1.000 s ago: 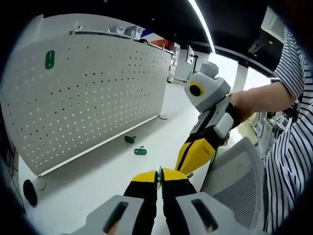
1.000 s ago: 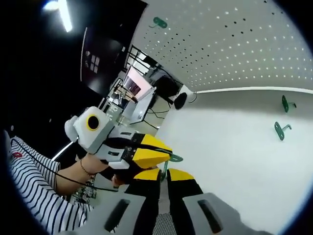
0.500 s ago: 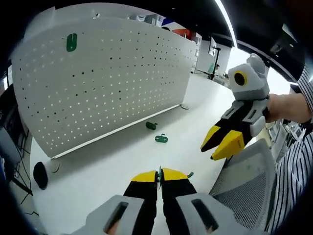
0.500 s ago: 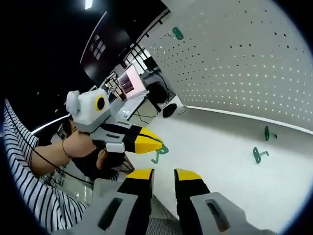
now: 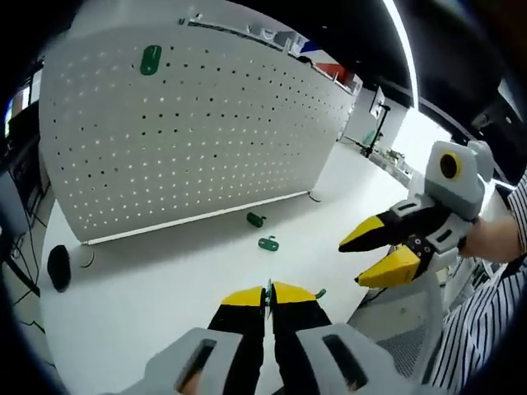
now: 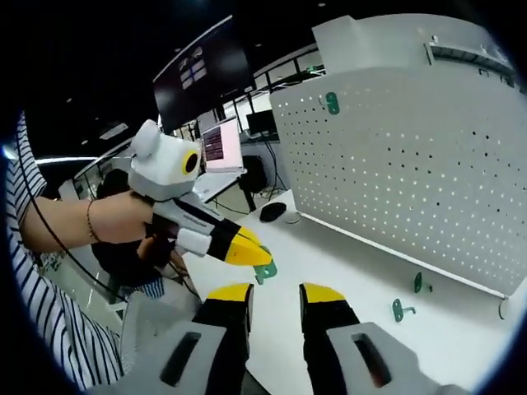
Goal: Insert the hook assembly into the mounting plate slot until the hook locks in place.
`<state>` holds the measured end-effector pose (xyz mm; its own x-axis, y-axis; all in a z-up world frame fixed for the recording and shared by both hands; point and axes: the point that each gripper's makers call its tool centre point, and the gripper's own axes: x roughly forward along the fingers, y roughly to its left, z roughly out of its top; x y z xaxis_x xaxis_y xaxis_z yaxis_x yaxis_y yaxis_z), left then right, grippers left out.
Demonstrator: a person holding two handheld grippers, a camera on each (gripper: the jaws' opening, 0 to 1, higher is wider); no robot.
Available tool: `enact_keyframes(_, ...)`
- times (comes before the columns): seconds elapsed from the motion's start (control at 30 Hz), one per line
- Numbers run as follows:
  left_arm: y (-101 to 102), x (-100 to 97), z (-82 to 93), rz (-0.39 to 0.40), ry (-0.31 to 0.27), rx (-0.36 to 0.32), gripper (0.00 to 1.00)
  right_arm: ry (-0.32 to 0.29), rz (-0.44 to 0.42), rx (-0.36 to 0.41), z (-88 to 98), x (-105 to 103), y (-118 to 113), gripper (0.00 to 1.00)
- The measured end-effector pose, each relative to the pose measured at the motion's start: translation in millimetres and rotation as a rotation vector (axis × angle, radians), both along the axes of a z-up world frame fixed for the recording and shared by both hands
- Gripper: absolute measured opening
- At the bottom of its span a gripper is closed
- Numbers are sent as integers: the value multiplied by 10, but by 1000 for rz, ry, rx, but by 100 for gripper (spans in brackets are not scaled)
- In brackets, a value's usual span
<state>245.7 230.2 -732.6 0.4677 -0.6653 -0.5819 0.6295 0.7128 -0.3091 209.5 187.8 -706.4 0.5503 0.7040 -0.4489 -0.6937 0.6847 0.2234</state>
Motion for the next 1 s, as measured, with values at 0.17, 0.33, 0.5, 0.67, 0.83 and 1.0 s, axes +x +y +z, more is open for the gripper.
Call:
enact_keyframes(0.17,-53,-31,100,32,56,-81,1,-42,49,-64,-31,-32,109,17)
enact_keyframes(0.33,-87,-80,158,51,101,-146,1,-68,69,-92,-20,-22,178,15)
enact_keyframes(0.5,-125,-137,147,48,129,-159,1,-82,81,-100,-7,-1,216,14)
enact_keyframes(0.67,-166,-186,145,46,151,-184,1,-96,105,-119,-7,-3,250,10)
enact_keyframes(0.83,-185,-197,165,50,167,-213,1,-111,123,-145,-24,-4,254,7)
enact_keyframes(1.0,-184,-197,166,50,169,-215,1,-130,135,-158,-24,19,248,3)
